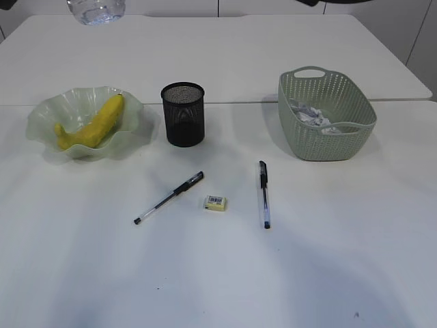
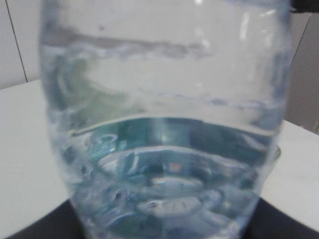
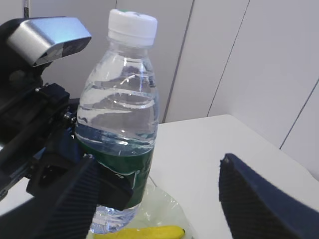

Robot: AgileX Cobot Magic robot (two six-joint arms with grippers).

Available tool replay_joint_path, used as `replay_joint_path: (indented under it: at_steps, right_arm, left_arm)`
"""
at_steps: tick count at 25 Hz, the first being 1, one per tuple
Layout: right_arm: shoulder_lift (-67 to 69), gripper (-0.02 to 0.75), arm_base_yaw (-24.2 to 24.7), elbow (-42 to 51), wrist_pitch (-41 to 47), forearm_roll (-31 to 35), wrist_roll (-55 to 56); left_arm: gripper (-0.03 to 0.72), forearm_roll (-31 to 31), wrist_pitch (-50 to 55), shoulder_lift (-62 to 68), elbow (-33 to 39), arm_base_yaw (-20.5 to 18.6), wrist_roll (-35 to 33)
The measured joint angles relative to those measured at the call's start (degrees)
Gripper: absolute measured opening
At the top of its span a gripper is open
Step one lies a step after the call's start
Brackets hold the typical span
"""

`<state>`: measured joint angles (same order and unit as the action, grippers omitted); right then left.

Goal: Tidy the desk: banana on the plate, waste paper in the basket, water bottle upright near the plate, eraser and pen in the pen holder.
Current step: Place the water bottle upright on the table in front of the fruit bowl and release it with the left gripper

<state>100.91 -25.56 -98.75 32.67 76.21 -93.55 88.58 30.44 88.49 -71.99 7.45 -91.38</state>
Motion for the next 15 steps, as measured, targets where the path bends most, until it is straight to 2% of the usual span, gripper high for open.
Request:
replay_joint_path:
  at_steps: [15]
  right_arm:
    - [0.0,0.553,0.0,0.0,-0.2,-0.1,-0.1]
  left_arm:
    - [0.341,1.0,-6.2,0.0,0.1,0.1,0.0]
